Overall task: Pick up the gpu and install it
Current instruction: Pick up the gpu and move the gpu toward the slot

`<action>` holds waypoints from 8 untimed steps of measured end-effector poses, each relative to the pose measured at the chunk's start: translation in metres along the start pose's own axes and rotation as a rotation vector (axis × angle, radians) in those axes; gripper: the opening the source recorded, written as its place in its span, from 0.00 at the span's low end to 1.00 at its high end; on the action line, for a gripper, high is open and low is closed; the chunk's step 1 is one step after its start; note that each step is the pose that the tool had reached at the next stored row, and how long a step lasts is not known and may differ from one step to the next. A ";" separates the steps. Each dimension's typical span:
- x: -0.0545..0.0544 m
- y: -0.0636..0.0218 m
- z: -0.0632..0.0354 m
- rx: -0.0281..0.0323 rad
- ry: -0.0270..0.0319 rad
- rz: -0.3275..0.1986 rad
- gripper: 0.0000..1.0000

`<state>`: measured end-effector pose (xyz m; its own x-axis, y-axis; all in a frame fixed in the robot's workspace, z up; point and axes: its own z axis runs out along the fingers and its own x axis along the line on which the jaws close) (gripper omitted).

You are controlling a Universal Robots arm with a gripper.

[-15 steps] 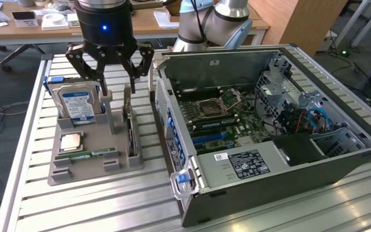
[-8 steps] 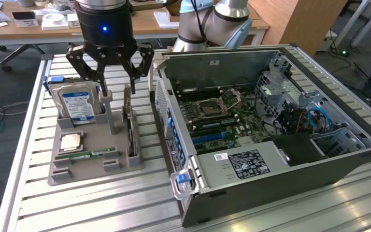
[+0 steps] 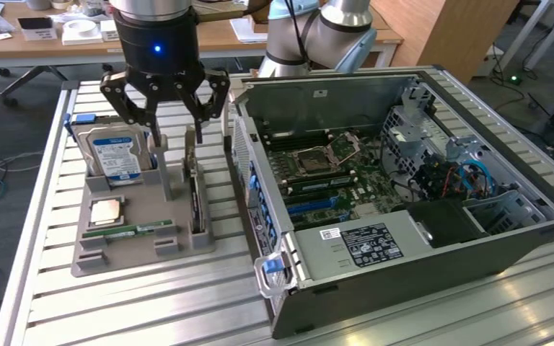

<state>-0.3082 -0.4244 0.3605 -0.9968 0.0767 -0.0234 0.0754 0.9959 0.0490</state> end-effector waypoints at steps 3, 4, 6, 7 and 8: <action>0.000 -0.0001 0.0021 -0.0002 0.0000 0.000 0.59; 0.000 -0.0001 0.0028 -0.0002 0.0000 0.000 0.59; 0.000 -0.0002 0.0042 -0.0002 0.0000 0.000 0.59; 0.000 -0.0002 0.0049 -0.0003 0.0000 0.000 0.59; 0.000 -0.0003 0.0056 -0.0002 0.0000 0.000 0.59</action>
<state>-0.3082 -0.4244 0.3548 -0.9968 0.0767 -0.0234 0.0755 0.9959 0.0492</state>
